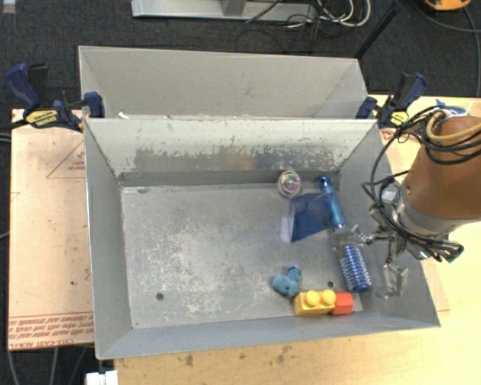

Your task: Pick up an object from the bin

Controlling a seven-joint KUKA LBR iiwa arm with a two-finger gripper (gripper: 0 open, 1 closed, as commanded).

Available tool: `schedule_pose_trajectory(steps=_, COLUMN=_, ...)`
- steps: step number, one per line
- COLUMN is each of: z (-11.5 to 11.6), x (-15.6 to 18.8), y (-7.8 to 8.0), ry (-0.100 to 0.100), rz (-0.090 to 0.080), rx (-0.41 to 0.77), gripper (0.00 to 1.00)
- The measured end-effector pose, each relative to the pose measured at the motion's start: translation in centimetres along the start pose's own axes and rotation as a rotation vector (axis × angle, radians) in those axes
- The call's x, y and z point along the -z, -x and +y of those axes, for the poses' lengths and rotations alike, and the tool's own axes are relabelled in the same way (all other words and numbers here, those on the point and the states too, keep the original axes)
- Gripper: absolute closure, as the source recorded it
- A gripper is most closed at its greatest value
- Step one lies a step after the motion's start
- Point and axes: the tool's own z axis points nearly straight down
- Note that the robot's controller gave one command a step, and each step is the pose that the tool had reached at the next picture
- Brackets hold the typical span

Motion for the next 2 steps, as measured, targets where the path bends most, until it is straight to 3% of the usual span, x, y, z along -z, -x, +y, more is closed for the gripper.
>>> schedule_pose_trajectory(steps=1, z=0.0, x=0.1, y=0.1, ry=-0.002, rz=-0.002, rx=0.002, gripper=1.00)
schedule_pose_trajectory(steps=2, z=-4.4, x=3.8, y=4.0, ry=-0.009, rz=-0.007, rx=0.013, gripper=1.00)
